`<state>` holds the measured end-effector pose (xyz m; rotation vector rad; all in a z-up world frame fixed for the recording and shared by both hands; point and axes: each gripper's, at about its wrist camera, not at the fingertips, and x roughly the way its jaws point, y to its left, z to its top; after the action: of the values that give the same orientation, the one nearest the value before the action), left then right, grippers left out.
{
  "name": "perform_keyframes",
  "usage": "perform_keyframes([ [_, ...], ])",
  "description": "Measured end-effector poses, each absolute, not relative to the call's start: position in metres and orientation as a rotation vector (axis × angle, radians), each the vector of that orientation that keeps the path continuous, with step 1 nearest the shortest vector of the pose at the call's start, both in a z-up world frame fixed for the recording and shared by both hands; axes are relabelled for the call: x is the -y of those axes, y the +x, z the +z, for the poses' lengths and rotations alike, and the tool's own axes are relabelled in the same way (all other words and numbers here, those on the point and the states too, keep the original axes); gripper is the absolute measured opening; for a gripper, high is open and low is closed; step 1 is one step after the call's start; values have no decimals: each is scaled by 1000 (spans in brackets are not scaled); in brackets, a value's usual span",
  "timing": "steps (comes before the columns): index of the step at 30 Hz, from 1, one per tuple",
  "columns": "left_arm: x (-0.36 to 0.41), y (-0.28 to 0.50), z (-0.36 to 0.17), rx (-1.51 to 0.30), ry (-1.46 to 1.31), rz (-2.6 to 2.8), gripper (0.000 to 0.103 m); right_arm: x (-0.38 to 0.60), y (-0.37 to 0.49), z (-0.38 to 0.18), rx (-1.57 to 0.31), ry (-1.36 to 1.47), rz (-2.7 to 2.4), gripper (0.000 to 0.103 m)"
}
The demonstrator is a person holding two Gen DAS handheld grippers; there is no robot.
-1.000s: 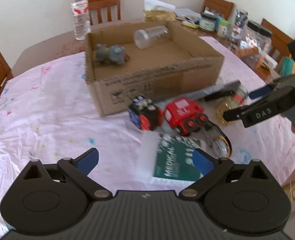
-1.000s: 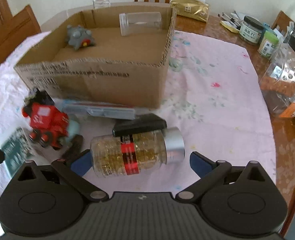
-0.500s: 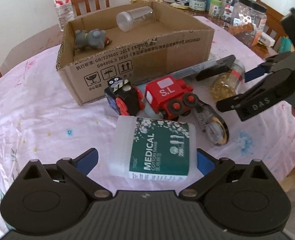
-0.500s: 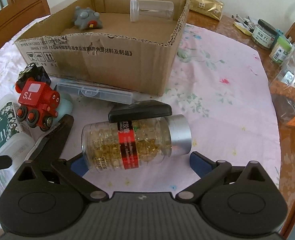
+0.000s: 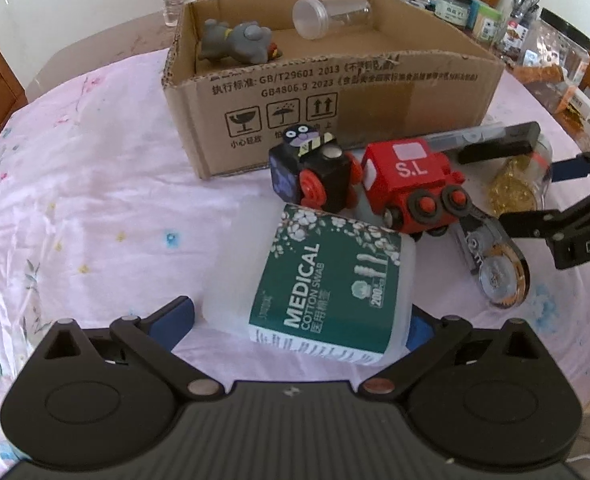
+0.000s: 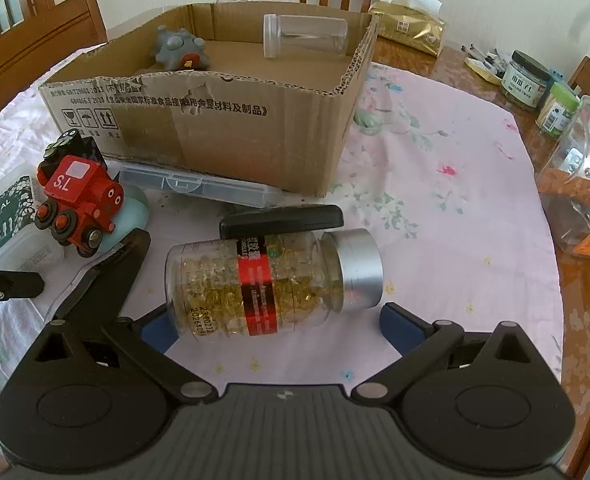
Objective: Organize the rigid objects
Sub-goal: 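Move the left tool to the white MEDICAL container while the right tool approaches the amber capsule jar, then grasp the white MEDICAL container with the left tool while the right tool grasps the capsule jar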
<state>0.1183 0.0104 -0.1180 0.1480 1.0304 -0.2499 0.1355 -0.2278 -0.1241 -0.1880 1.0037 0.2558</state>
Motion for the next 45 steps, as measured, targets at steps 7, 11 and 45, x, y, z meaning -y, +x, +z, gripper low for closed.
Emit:
perform_keyframes([
  [7, -7, 117, -119, -996, 136, -236, 103, 229, 133, -125, -968, -198, 287, 103],
  [11, -4, 122, -119, -1005, 141, -239, 103, 227, 139, -125, -973, -207, 303, 103],
  [45, 13, 139, -92, -1024, 287, -394, 84, 210, 155, -100, -1010, -301, 317, 96],
])
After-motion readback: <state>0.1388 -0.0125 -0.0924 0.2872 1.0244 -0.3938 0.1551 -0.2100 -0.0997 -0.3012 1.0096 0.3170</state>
